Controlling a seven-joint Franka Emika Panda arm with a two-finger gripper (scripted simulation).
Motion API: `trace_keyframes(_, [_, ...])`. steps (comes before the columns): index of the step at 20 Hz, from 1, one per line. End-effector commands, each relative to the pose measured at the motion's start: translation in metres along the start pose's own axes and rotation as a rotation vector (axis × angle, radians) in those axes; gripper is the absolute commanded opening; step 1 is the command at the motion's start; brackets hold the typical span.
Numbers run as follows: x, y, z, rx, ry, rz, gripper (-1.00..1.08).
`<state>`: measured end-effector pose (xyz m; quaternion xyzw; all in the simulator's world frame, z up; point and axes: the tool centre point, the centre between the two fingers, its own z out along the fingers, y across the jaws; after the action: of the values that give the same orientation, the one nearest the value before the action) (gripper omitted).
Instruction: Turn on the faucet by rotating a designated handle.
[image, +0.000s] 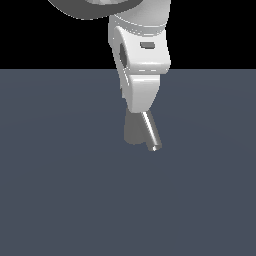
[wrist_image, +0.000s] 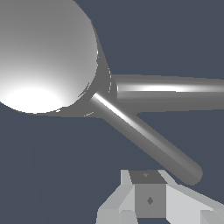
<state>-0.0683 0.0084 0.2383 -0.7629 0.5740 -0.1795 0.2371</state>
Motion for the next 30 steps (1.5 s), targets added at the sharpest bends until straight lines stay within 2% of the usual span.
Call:
trace_keyframes(1, [0.014, 0.01, 0.001, -0.008, 0.014, 0.021, -1.0])
trace_keyframes(13, [0.028, 0.028, 0.0, -0.01, 0.015, 0.024, -1.0])
trace_keyframes(15, [0.02, 0.019, 0.0, 0.0, 0.006, 0.009, -1.0])
trace_keyframes(30, [0.094, 0.035, -0.001, -0.009, 0.014, 0.023, -1.0])
